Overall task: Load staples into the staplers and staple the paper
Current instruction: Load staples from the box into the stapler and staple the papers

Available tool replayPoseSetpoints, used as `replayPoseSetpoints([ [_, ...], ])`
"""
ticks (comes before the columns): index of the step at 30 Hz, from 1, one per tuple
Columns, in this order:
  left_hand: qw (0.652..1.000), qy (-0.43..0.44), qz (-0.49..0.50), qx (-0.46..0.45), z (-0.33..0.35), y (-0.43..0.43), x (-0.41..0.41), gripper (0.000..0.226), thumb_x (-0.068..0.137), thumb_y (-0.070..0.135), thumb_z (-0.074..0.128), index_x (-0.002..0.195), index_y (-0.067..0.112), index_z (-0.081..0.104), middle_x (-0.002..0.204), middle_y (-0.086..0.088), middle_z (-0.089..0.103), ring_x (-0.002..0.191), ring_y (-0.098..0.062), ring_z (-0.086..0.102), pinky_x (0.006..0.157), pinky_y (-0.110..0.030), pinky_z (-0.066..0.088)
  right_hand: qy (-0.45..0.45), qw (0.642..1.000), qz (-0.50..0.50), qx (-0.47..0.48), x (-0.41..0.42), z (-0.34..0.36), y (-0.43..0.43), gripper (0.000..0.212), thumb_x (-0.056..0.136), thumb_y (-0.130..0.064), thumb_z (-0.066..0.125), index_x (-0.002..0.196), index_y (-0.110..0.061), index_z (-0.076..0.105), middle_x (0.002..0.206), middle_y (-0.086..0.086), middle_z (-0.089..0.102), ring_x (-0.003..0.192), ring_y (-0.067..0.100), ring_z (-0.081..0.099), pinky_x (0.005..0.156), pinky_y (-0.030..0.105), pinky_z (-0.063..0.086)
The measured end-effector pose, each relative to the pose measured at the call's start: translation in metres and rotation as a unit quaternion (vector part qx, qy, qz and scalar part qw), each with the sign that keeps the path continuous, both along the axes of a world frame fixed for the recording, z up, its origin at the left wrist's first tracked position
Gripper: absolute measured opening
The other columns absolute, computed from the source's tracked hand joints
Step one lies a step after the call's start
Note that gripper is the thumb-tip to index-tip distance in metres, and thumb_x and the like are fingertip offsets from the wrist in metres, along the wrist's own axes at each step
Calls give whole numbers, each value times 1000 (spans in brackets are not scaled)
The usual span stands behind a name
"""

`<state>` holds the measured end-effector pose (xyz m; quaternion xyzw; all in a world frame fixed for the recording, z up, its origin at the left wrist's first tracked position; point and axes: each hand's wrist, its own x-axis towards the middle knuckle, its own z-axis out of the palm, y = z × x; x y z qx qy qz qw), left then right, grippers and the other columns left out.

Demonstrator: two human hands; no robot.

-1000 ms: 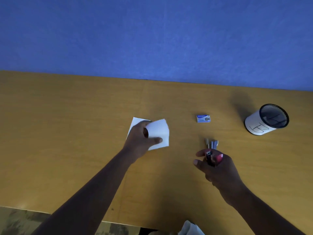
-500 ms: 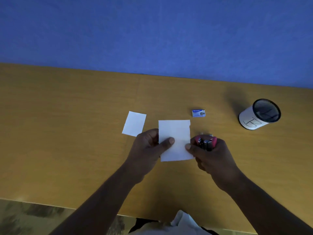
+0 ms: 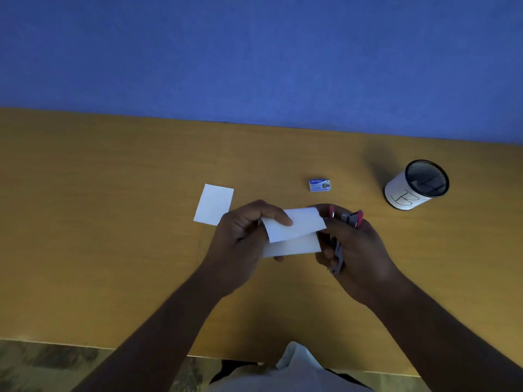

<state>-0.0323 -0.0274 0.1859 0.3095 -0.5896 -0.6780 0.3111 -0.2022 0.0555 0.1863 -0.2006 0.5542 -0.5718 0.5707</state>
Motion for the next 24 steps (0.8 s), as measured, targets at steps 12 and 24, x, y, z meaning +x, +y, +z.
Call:
replayPoseSetpoints([
  [12, 998, -39, 33, 28, 16, -2, -2, 27, 92, 27, 49, 106, 27, 73, 76, 0, 65, 73, -11, 60, 66, -20, 48, 78, 997, 16, -6, -5, 10, 0, 9, 75, -20, 79, 82, -18, 74, 50, 3, 42, 42, 14, 33, 45, 29, 23],
  [24, 993, -88, 73, -20, 35, 4, -1, 12, 71, 21, 87, 78, 18, 79, 70, -8, 74, 60, -22, 61, 55, -25, 48, 133, 990, 46, -30, -3, 33, 2, 22, 68, -20, 85, 86, -26, 74, 63, -1, 59, 47, 11, 46, 41, 23, 36],
])
